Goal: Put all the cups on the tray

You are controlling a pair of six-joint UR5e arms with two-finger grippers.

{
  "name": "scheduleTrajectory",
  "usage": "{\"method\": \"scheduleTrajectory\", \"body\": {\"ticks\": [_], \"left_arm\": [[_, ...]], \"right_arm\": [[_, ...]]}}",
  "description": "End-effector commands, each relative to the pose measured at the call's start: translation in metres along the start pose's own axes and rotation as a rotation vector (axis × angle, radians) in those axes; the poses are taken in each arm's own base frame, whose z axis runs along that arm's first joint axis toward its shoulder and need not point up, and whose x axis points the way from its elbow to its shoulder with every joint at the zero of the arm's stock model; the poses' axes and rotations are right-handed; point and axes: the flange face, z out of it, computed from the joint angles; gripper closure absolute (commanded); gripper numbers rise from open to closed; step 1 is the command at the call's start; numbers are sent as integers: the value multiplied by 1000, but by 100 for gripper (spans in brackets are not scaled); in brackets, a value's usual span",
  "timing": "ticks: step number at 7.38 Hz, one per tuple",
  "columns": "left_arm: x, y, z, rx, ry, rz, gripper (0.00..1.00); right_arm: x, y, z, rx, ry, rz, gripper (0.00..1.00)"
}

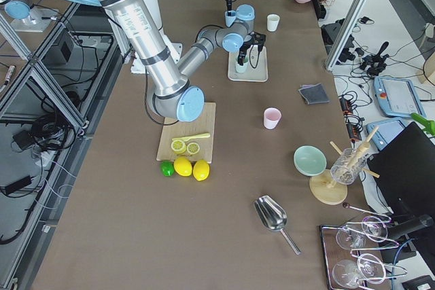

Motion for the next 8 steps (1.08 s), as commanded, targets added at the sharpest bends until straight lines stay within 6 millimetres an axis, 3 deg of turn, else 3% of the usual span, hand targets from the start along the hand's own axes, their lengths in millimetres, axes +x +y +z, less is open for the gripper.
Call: {"method": "scheduleTrajectory", "body": {"ticks": [1,3,5,6,8], "left_arm": [[28,7,-27,10,63,21,100],[80,-10,-35,39,123,50,100],[185,-50,-42,66,34,3,100],[223,-56,-36,83,-3,3,100],[266,-56,2,83,-37,27,100]], "right_arm": [[55,-25,-55,5,8,17,0],[139,-75,-93,23,28,-38,0],[199,-105,-106,33,66,-80,0],[231,-126,-114,50,94,-103,0],[289,-172,-99,39,164,-103,0]]}}
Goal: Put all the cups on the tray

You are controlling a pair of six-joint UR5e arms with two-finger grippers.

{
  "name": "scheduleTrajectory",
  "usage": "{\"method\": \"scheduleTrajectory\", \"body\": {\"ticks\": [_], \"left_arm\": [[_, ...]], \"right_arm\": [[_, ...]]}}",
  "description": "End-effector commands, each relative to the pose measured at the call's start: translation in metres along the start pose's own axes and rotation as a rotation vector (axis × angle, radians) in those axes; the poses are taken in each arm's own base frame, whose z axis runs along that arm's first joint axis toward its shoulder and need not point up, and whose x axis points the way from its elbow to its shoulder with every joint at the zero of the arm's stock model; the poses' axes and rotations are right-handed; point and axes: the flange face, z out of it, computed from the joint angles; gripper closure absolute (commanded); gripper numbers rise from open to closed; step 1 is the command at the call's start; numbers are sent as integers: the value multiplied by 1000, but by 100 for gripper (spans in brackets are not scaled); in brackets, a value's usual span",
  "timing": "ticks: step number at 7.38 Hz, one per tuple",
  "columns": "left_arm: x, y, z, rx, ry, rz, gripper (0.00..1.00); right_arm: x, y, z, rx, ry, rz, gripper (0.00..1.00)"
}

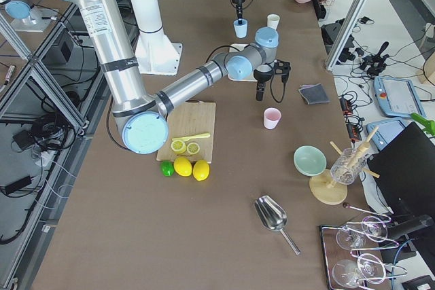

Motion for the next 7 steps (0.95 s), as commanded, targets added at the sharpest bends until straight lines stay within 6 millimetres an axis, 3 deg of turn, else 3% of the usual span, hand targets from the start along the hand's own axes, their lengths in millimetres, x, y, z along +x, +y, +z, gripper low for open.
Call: {"method": "scheduleTrajectory", "body": {"ticks": [1,2,3,4,6,7], "left_arm": [[43,10,34,10,-36,29,100],[55,8,38,8,-35,32,100],[66,21,44,-9,-31,49,100],[65,20,50,9,-46,49,100],[69,24,48,16,-43,44,2],[69,24,42,19,-35,44,2]], "right_arm": [[53,-38,32,-33,71,8,0],[48,-54,42,-46,80,27,0],[45,-65,54,-53,79,33,0],[45,-65,73,-54,71,34,0],[32,-51,106,-76,63,-2,0],[31,-48,112,-84,65,4,0]]}}
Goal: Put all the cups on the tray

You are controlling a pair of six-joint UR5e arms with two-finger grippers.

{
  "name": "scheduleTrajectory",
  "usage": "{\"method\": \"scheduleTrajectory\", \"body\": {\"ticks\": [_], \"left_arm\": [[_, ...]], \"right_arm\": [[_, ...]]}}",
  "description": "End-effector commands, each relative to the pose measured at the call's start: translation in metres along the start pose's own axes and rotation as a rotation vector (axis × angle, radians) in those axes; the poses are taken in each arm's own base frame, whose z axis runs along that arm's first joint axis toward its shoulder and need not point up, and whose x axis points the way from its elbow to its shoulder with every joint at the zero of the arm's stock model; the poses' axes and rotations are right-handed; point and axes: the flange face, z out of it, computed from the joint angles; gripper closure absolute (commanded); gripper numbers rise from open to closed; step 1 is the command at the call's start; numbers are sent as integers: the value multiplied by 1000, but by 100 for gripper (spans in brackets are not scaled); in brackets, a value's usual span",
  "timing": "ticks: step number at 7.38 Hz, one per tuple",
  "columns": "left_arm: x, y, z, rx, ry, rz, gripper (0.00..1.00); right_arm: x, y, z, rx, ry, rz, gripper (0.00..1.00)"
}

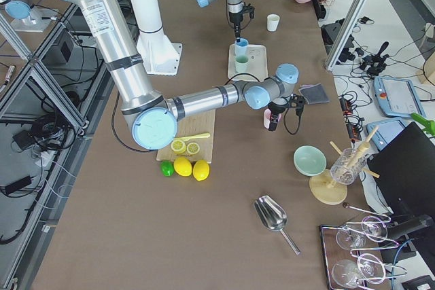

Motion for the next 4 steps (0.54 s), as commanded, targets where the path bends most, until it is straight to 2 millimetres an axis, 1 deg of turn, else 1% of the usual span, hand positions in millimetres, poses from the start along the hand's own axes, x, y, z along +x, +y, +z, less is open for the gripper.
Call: {"method": "scheduleTrajectory", "body": {"ticks": [1,2,3,4], "left_arm": [[-2,-10,-17,21,16,-6,2],[-7,-19,-23,31,16,-16,2],[-29,-42,-38,48,14,-30,2],[-68,-51,-51,37,13,47,2]], "right_arm": [[-9,11,21,-24,8,38,24],[-13,12,20,-27,1,50,91],[-17,14,17,-25,-5,45,100],[-18,13,17,-25,-7,38,100]]}}
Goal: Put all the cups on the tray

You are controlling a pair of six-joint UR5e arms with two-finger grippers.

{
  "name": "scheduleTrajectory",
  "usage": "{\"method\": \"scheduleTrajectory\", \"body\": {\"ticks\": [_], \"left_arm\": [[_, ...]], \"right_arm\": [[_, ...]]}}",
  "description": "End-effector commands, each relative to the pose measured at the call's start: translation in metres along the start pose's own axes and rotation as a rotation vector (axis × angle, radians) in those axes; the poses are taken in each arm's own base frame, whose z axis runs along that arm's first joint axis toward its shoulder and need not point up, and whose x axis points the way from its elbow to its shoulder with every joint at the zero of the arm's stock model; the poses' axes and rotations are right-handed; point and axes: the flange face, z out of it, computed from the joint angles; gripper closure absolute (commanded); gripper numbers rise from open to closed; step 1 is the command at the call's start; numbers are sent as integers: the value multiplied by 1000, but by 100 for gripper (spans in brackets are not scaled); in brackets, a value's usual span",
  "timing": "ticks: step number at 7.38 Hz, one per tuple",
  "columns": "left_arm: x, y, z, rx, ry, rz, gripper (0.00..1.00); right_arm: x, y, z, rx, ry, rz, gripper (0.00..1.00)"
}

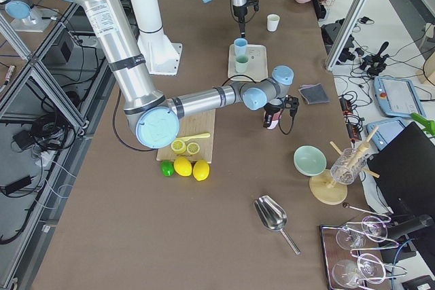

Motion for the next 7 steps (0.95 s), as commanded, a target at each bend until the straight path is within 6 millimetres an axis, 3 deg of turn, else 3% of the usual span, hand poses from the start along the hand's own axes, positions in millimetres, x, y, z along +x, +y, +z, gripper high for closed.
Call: {"method": "scheduleTrajectory", "body": {"ticks": [1,3,4,5,6,7], "left_arm": [[-85,-45,-31,-5,-16,99,2],[-168,-89,-42,11,-74,108,2],[-199,-111,-35,-7,-105,129,2],[-221,-128,-23,-6,-86,128,2],[-245,-141,1,4,-47,131,2],[-268,-158,13,-3,-10,114,2]], "right_arm": [[-24,-1,-10,2,-23,-13,100],[-90,-1,-38,-5,-95,-33,100],[-144,16,-42,-2,-122,-21,100],[-200,35,-47,2,-149,-33,100],[-247,72,-45,-7,-174,-27,100],[-284,108,-40,6,-186,-6,100]]}}
